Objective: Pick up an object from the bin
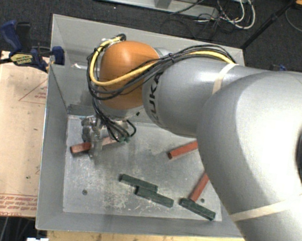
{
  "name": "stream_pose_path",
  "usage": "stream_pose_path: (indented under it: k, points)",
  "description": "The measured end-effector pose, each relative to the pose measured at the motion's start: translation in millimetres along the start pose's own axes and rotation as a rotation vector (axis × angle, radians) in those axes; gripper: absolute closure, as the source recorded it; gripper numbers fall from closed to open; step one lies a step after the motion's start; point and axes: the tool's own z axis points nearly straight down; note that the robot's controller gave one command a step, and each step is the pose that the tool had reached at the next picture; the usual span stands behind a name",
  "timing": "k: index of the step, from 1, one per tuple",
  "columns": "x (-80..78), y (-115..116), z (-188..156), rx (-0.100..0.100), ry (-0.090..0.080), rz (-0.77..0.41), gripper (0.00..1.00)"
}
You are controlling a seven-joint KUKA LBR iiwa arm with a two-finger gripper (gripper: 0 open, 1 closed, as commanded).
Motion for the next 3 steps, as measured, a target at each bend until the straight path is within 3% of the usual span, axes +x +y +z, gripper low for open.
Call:
stream_pose_path:
  k: [3]
  points:
    - [-0.4,0.3,-28.4,0.0,-0.001,0.001,1.0]
